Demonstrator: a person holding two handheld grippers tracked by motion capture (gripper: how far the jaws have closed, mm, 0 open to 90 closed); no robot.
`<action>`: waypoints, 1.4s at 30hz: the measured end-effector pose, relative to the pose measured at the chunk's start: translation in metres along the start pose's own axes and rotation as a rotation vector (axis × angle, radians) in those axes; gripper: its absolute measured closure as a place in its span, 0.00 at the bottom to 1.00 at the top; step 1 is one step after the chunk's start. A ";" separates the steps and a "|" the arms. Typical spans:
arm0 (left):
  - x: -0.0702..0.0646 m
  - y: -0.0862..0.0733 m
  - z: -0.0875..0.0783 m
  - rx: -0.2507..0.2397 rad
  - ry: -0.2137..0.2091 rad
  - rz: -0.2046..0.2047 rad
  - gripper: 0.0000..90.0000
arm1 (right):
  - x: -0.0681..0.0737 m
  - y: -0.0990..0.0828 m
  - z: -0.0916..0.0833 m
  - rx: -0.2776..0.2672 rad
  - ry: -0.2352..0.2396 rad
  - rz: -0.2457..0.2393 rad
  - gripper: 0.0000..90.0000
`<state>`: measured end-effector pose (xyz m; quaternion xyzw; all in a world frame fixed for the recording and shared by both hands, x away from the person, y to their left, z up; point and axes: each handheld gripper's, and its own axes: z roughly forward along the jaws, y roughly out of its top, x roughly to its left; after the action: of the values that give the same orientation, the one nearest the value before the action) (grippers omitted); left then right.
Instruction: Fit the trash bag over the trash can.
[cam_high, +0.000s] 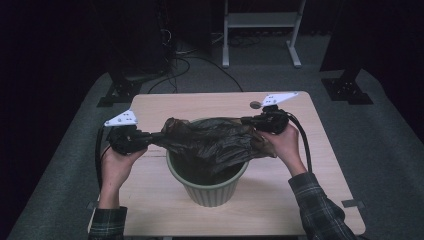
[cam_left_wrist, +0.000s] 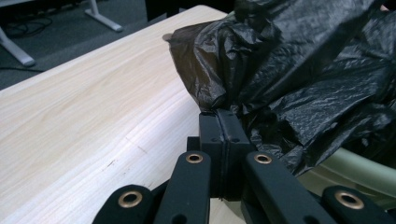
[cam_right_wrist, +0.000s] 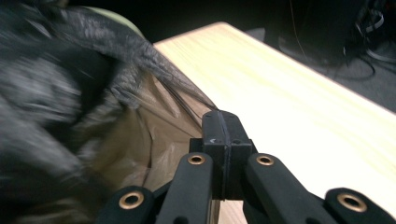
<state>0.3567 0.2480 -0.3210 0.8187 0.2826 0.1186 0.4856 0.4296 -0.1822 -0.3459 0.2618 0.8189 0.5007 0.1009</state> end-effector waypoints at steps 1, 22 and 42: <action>0.000 0.000 0.001 0.002 0.000 -0.003 1.00 | -0.001 -0.001 0.004 0.009 -0.002 0.010 1.00; 0.005 -0.014 0.004 0.069 0.017 -0.030 1.00 | -0.010 -0.030 0.032 0.142 -0.022 0.108 0.86; 0.002 -0.009 -0.002 0.050 0.008 -0.017 1.00 | 0.003 0.029 -0.030 -0.147 0.110 -0.009 0.62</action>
<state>0.3542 0.2536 -0.3279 0.8277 0.2942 0.1106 0.4648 0.4237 -0.1929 -0.3055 0.2223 0.7854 0.5725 0.0770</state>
